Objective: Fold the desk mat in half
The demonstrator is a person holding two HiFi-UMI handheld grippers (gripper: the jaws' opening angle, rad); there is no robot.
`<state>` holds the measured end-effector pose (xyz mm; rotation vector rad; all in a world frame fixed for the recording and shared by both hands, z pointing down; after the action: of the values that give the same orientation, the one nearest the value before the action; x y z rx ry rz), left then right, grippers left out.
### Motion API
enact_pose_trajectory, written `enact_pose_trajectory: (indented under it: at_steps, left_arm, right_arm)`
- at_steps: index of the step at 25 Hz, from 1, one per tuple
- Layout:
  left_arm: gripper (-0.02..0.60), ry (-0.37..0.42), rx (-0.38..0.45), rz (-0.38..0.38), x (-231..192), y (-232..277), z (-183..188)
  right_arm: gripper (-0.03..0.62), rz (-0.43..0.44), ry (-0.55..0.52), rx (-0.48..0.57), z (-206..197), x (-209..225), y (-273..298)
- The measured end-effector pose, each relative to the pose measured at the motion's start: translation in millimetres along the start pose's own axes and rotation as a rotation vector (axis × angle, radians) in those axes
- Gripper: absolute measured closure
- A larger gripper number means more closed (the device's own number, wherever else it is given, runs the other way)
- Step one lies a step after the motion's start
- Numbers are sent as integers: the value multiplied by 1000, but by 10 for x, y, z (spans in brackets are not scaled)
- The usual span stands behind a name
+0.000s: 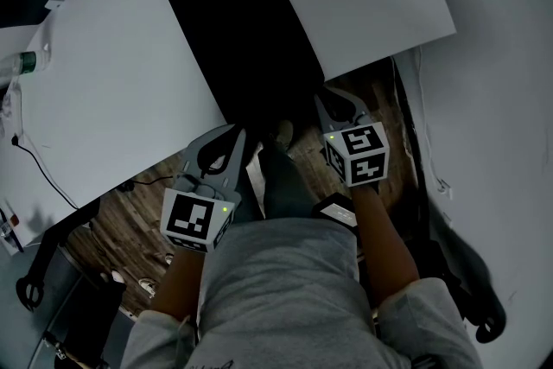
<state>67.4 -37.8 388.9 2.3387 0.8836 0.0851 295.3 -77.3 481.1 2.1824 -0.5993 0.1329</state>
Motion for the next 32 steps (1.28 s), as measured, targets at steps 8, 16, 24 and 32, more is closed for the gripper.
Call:
enact_pose_trajectory:
  at_steps: [8,16,24,32]
  left_arm:
    - [561,2,-7,1,26,-12,14]
    - [561,9,6,1,63,-41,9]
    - [561,27,34,2,91,-162,79]
    - [561,54,72,7,-19,-438,207]
  right_arm:
    - [536,-20,-11,-17,-33,22,-18]
    - [586,-39,4,16,-23,62,-157]
    - [588,0,-2,106,142,-97,-404]
    - [588,64,-40,189,386,-505,-692]
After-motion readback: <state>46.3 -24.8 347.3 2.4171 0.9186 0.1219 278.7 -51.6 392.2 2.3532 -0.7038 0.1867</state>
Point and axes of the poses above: the fingertips, and each gripper's own axes: y forward along the fingers, x to its right, z out of its top, the point moved 9 cm from there along -y, backward along the fingers, and after that the axes turned 4 degrees about y, right-handed, at the moved point
